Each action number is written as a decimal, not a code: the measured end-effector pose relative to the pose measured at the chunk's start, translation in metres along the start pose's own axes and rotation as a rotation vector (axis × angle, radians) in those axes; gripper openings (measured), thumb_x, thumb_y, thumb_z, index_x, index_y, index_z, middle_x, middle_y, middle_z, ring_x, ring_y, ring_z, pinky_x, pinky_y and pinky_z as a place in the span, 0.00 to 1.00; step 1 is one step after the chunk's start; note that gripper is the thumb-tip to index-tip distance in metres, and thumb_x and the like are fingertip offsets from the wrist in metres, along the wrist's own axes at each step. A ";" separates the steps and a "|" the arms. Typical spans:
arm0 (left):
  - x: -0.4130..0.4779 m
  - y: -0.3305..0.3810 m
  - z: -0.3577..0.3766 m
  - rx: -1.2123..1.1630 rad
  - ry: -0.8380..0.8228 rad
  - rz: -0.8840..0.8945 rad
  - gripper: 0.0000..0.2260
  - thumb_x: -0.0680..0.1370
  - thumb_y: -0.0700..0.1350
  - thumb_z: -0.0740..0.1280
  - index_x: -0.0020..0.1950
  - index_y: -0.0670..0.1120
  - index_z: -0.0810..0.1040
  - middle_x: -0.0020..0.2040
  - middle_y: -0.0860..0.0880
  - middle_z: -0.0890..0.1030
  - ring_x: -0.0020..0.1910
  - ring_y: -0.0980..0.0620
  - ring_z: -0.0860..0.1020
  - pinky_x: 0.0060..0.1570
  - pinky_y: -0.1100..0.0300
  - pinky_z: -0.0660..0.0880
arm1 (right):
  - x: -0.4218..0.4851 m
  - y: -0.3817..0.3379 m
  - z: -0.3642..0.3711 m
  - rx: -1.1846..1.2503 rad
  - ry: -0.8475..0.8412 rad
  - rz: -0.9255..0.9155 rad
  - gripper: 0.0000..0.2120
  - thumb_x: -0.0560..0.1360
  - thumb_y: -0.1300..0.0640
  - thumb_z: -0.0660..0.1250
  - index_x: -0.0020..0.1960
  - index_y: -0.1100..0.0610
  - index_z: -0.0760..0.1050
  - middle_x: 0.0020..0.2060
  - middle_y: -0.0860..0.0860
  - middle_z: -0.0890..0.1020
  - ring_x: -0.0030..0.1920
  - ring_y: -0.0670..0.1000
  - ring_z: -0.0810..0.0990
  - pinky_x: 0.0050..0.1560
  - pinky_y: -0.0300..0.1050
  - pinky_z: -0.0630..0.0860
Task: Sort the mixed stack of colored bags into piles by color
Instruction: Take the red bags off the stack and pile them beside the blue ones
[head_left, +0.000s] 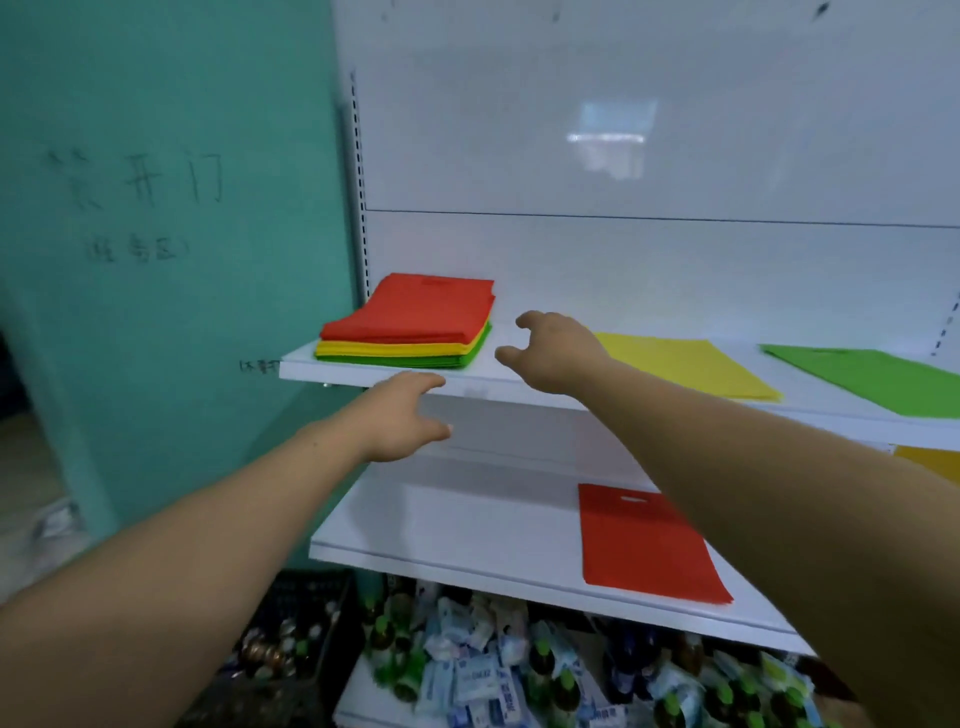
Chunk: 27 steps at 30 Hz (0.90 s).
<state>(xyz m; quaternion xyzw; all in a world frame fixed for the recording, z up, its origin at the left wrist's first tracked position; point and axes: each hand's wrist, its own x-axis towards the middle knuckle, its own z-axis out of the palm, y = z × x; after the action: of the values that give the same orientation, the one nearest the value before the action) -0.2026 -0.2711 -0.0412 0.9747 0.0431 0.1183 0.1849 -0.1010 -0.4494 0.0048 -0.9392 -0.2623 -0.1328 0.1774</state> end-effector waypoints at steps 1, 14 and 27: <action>0.007 -0.005 -0.005 0.012 0.015 -0.002 0.31 0.74 0.52 0.70 0.74 0.49 0.63 0.75 0.50 0.63 0.72 0.50 0.64 0.69 0.58 0.60 | 0.012 -0.005 0.001 0.004 0.007 -0.015 0.27 0.77 0.43 0.60 0.72 0.56 0.65 0.67 0.55 0.72 0.66 0.56 0.70 0.61 0.50 0.70; 0.137 -0.080 -0.036 0.021 0.123 -0.127 0.31 0.74 0.52 0.70 0.74 0.50 0.64 0.74 0.49 0.64 0.72 0.50 0.64 0.70 0.57 0.61 | 0.185 -0.014 0.046 0.079 -0.018 -0.097 0.29 0.77 0.44 0.60 0.74 0.56 0.63 0.70 0.54 0.70 0.68 0.56 0.70 0.63 0.48 0.69; 0.249 -0.187 -0.047 0.007 0.089 -0.100 0.27 0.75 0.57 0.67 0.70 0.46 0.69 0.71 0.47 0.68 0.69 0.49 0.68 0.67 0.60 0.62 | 0.303 -0.016 0.127 0.090 -0.026 0.147 0.30 0.76 0.41 0.62 0.72 0.58 0.65 0.68 0.57 0.71 0.67 0.59 0.70 0.65 0.51 0.70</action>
<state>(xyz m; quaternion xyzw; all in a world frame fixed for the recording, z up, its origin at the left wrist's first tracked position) 0.0196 -0.0499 -0.0148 0.9657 0.1002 0.1521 0.1848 0.1607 -0.2503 -0.0012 -0.9486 -0.2009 -0.0951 0.2254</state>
